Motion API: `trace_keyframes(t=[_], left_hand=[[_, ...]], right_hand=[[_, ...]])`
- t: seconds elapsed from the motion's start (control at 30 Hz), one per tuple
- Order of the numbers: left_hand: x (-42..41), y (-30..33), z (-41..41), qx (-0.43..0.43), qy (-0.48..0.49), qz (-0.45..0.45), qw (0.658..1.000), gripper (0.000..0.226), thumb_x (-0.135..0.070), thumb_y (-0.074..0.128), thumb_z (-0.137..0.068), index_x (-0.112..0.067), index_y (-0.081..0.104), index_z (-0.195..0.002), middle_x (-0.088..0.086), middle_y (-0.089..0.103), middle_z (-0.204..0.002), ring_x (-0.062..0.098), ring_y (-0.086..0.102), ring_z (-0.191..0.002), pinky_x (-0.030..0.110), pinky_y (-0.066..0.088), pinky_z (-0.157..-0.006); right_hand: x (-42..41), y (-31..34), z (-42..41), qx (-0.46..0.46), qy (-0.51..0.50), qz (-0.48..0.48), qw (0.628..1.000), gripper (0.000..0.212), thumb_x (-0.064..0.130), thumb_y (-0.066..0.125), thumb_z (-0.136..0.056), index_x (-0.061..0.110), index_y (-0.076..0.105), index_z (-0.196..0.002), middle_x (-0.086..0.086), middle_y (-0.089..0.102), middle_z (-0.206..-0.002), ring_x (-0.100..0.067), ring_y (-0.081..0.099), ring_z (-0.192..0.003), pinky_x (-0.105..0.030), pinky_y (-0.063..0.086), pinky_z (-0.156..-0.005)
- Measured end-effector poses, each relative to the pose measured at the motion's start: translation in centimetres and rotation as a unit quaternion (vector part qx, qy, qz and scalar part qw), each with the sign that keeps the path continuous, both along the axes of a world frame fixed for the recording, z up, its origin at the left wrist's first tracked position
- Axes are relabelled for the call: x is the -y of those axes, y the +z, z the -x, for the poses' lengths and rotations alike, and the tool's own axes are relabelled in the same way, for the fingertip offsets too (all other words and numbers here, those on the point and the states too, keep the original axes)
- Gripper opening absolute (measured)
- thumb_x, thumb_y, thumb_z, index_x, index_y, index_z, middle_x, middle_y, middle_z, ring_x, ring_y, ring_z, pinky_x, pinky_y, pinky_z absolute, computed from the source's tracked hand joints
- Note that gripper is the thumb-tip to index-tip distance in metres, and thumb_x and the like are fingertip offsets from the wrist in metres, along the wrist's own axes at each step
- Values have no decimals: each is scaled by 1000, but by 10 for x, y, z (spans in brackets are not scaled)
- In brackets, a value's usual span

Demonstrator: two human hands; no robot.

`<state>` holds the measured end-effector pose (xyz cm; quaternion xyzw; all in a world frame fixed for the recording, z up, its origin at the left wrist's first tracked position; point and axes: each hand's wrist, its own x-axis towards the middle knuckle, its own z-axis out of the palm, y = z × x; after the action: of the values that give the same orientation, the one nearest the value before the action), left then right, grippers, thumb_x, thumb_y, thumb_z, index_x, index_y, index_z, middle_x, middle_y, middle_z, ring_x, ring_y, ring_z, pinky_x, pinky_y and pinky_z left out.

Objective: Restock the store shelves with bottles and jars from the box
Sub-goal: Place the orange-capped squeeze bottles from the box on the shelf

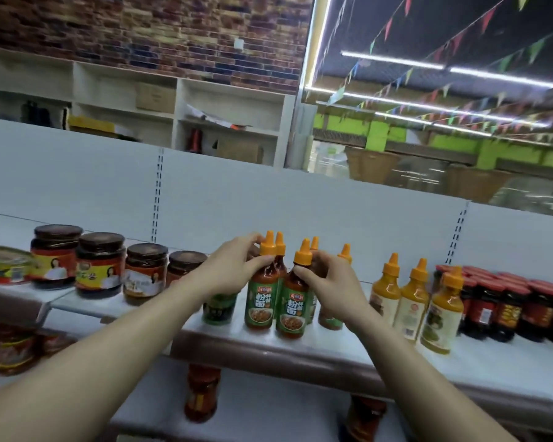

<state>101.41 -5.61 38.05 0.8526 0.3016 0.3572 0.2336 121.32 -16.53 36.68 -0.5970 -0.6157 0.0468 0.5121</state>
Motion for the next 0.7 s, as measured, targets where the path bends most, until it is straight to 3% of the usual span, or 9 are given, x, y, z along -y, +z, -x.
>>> trace_keyframes(t=[0.2,0.43,0.57,0.7], left_hand=[[-22,-7,0,-9,-1,-11,1000,22,-38,64,-101,-31,59,-121,-8,72,-108,11,70,-100,35,58,-90],[-24,-14,-1,-17,7,-50,999,29,-38,63,-101,-29,59,-128,-10,69,-109,9,64,-98,19,44,-74],[-21,-17,0,-24,12,-50,998,31,-38,61,-102,-25,58,-130,-10,65,-110,10,62,-101,26,44,-83],[-18,-15,3,-28,8,-25,999,39,-42,61,-101,-27,56,-136,-6,69,-124,12,65,-112,33,52,-93]], right_hand=[[-13,-12,3,10,-14,12,1000,8,27,74,-97,24,75,-104,10,80,-94,2,74,-89,-18,57,-80],[-16,-9,1,6,-2,29,1000,15,27,73,-97,19,74,-110,11,78,-98,6,72,-91,-7,52,-73],[-14,-7,2,-9,7,38,999,18,29,73,-98,21,73,-114,10,78,-102,6,71,-94,-8,54,-74],[-10,-11,3,-7,-15,29,999,23,38,74,-95,27,70,-115,12,75,-102,3,70,-94,-15,56,-80]])
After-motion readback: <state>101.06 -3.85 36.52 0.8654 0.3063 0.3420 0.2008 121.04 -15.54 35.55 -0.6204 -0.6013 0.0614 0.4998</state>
